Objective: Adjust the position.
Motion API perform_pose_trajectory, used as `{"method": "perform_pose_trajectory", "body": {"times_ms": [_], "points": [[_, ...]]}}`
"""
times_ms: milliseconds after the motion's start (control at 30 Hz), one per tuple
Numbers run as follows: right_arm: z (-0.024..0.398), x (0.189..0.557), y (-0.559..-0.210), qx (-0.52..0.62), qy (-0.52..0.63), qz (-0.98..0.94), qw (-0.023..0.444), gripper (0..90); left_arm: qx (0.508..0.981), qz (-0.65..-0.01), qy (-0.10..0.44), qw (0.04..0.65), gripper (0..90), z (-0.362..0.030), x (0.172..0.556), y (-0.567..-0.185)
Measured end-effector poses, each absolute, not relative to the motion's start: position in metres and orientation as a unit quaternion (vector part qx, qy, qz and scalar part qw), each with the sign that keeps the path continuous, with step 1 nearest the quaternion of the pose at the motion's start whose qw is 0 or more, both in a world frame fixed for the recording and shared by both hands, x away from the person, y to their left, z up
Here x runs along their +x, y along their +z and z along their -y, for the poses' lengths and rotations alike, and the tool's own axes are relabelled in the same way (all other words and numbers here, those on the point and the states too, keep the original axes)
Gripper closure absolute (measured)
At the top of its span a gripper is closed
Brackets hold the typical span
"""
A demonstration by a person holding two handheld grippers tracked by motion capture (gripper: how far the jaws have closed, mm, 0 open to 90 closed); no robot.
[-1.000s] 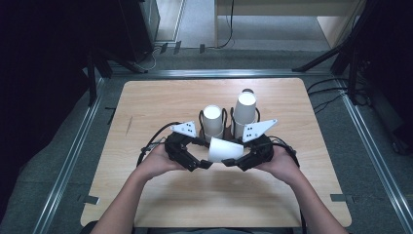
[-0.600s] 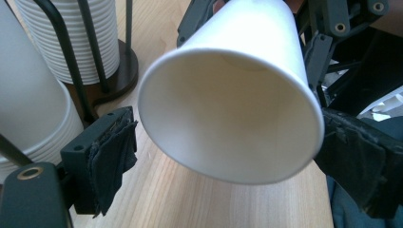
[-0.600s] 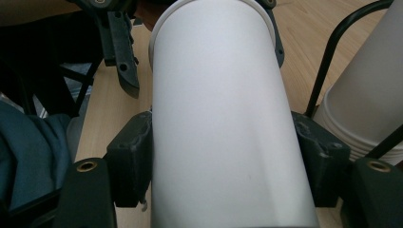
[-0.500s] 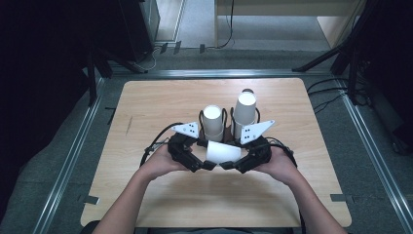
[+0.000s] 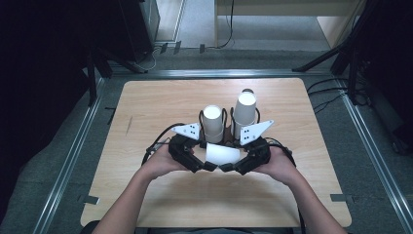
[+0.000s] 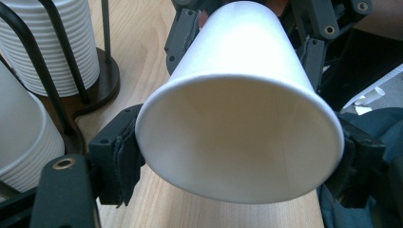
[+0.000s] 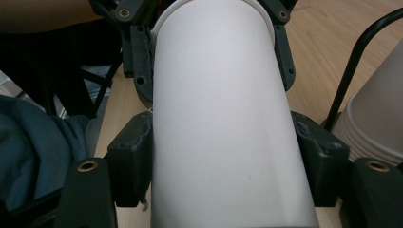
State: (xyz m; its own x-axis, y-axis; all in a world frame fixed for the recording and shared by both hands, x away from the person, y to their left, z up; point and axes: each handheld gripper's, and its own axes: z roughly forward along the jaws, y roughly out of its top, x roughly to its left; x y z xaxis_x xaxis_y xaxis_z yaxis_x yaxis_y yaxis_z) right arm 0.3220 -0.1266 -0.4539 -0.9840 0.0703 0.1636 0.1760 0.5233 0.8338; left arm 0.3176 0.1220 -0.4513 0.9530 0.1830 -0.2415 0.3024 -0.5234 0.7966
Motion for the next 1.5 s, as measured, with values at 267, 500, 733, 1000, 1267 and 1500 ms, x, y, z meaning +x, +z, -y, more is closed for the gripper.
{"method": "perform_pose_trajectory", "body": {"times_ms": [267, 500, 733, 1000, 1267, 1500], "points": [[0.126, 0.322, -0.454, -0.07, -0.484, 0.871, 0.053, 32.4, 0.874, -0.133, -0.065, 0.463, 23.7, -0.123, 0.319, -0.45], [0.127, 0.322, -0.454, -0.077, -0.478, 0.874, 0.049, 23.2, 0.878, -0.14, -0.056, 0.455, 23.4, -0.129, 0.321, -0.442], [0.127, 0.324, -0.457, -0.09, -0.465, 0.88, 0.031, 22.0, 0.902, -0.135, -0.034, 0.409, 23.0, -0.131, 0.324, -0.424], [0.126, 0.323, -0.459, -0.091, -0.456, 0.885, 0.022, 21.8, 0.921, -0.119, -0.033, 0.37, 22.6, -0.126, 0.328, -0.417], [0.127, 0.324, -0.458, -0.094, -0.457, 0.884, 0.009, 21.8, 0.946, -0.126, -0.005, 0.299, 22.5, -0.119, 0.332, -0.411], [0.124, 0.325, -0.462, -0.096, -0.45, 0.888, 0.004, 21.8, 0.964, -0.123, 0.0, 0.235, 22.3, -0.105, 0.332, -0.414]]}}
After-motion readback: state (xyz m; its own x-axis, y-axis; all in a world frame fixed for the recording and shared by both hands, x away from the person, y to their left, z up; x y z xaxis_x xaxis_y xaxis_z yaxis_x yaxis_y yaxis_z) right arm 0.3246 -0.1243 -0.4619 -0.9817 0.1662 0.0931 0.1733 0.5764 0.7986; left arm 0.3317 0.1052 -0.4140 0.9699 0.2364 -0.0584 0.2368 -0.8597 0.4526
